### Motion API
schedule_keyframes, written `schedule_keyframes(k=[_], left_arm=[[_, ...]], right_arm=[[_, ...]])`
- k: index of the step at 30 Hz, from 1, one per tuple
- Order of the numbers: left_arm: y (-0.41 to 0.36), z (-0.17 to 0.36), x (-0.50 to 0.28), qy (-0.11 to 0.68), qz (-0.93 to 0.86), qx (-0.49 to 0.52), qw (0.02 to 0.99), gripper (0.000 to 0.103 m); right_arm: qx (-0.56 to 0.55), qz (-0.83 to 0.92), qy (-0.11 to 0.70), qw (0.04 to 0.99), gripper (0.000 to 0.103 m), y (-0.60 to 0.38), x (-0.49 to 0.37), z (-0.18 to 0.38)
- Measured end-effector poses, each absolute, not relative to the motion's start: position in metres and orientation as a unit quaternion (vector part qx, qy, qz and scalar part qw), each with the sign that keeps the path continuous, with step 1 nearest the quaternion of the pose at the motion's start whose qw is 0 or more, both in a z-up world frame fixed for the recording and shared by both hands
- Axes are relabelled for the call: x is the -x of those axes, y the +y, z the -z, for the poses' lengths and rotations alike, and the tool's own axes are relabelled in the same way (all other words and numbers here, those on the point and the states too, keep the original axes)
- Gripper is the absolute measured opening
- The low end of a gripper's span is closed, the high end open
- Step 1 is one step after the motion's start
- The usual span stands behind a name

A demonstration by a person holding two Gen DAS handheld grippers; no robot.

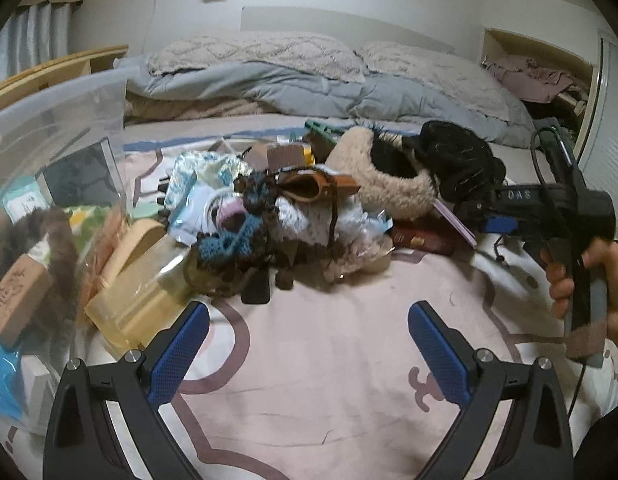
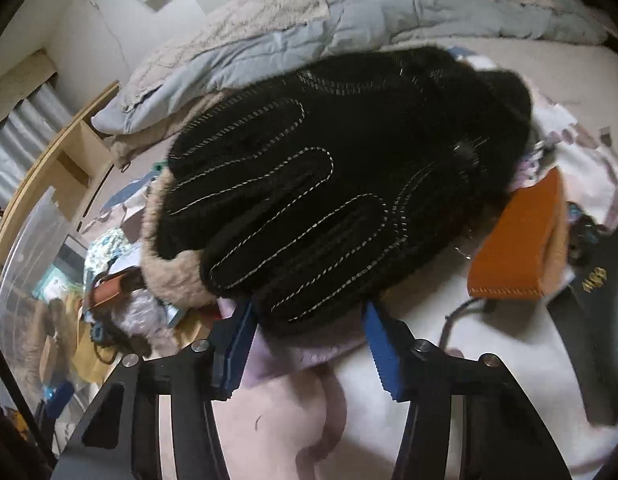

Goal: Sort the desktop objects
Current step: 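Push the right tool under the black glove toward the red box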

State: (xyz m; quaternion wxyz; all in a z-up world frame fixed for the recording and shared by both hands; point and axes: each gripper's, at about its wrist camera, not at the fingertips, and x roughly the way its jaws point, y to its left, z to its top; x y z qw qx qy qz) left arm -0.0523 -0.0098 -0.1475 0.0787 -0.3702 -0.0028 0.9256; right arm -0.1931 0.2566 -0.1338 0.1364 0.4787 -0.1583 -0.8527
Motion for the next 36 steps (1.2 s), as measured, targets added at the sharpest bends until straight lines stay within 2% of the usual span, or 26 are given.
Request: schedule_keyframes(k=[6, 12, 19, 31, 36], left_arm=[[-0.008, 0.154, 0.055, 0.003, -0.922, 0.379, 0.074, 0.1], [-0.01, 0.163, 0.061, 0.001, -0.915, 0.397, 0.072, 0.1], [-0.011, 0.185, 0.07, 0.008, -0.901, 0.43, 0.065, 0.1], [-0.008, 0.205, 0.069, 0.013, -0.88, 0.471, 0.062, 0.1], [0.0, 0.21, 0.062, 0.035, -0.876, 0.477, 0.066, 0.103]], right_arm=[[-0.469, 0.849, -0.192, 0.147, 0.045, 0.257, 0.218, 0.135], [-0.457, 0.858, -0.181, 0.148, 0.044, 0.253, 0.235, 0.134], [-0.482, 0.86, -0.118, 0.123, 0.044, 0.254, 0.216, 0.156], [-0.533, 0.834, -0.072, 0.125, 0.044, 0.263, 0.143, 0.163], [-0.527, 0.829, -0.132, 0.134, 0.044, 0.281, 0.129, 0.152]])
